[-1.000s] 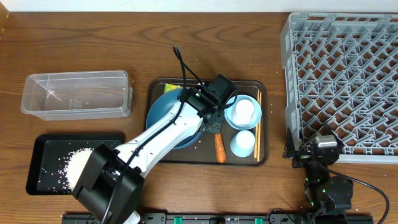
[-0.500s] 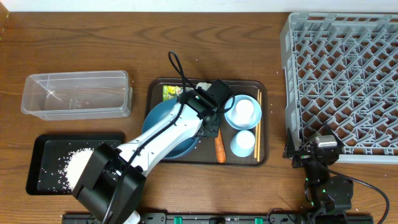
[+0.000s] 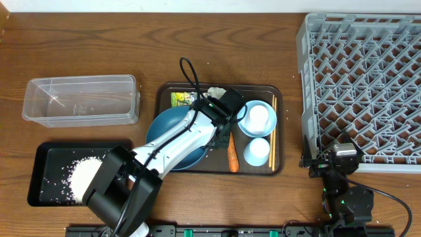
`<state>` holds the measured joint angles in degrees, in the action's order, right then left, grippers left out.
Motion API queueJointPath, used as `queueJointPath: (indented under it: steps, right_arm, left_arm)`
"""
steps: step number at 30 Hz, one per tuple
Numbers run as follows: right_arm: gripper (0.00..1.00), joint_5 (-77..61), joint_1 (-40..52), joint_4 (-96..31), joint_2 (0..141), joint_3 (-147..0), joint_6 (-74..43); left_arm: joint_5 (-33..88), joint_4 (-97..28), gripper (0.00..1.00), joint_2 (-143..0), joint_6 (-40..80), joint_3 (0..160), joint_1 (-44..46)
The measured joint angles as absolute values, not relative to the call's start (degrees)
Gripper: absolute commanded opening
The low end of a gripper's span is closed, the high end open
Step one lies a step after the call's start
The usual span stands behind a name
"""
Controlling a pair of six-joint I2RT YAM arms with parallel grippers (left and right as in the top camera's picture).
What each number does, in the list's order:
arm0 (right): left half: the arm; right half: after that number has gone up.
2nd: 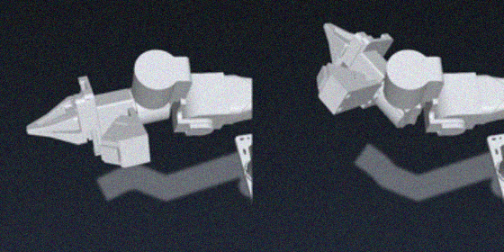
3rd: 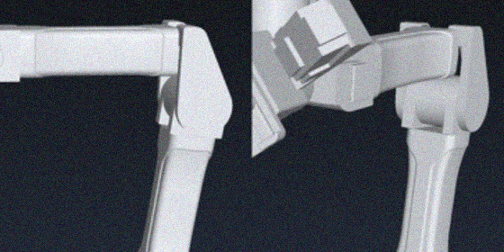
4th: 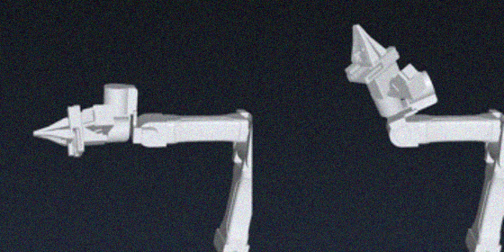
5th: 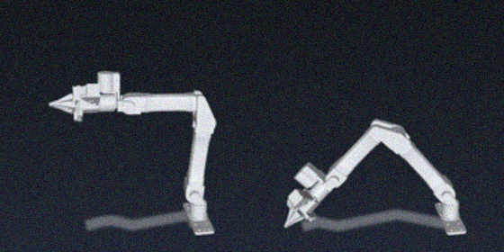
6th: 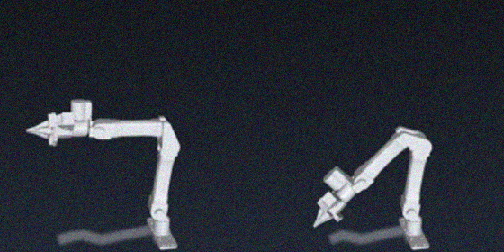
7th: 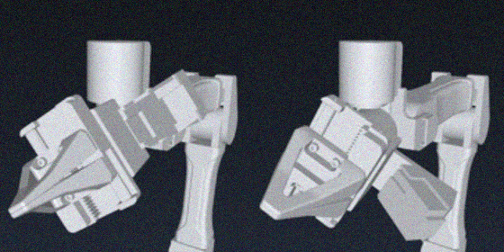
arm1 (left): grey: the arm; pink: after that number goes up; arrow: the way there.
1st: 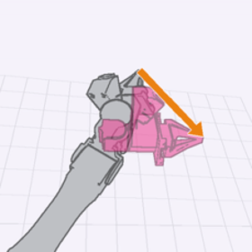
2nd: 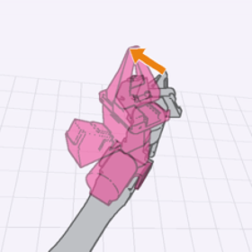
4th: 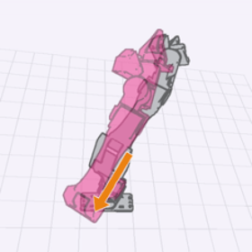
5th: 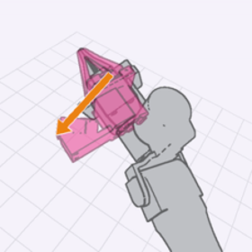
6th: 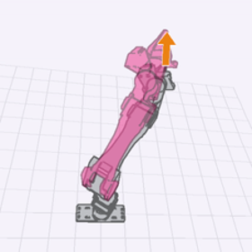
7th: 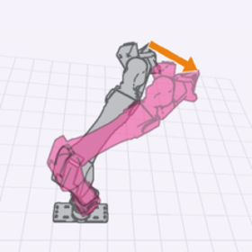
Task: Sort waste into correct bins and load items into the dishwasher rack
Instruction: 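Release the bowl with the left gripper and lift away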
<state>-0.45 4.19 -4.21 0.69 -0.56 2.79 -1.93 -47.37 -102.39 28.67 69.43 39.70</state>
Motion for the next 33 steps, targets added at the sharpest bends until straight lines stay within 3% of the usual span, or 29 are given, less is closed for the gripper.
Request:
queueJointPath:
  steps: [3,19,24,33]
  right_arm:
    - [0.99,-0.4,4.2,-4.2,0.7,-0.6,2.8]
    - [0.99,-0.4,4.2,-4.2,0.7,-0.6,2.8]
    - [0.99,-0.5,4.2,-4.2,0.7,-0.6,2.8]
    - [0.99,-0.4,4.2,-4.2,0.7,-0.6,2.8]
  left_arm:
    - [-1.9,-47.0,0.17,-102.4,28.8,69.4,39.7]
    - [-1.5,-49.0,0.17,-102.3,28.8,69.4,39.9]
    - [-1.6,-51.0,0.36,-97.9,28.8,69.4,39.8]
    - [-1.5,-51.2,0.58,-88.1,29.3,69.5,39.9]
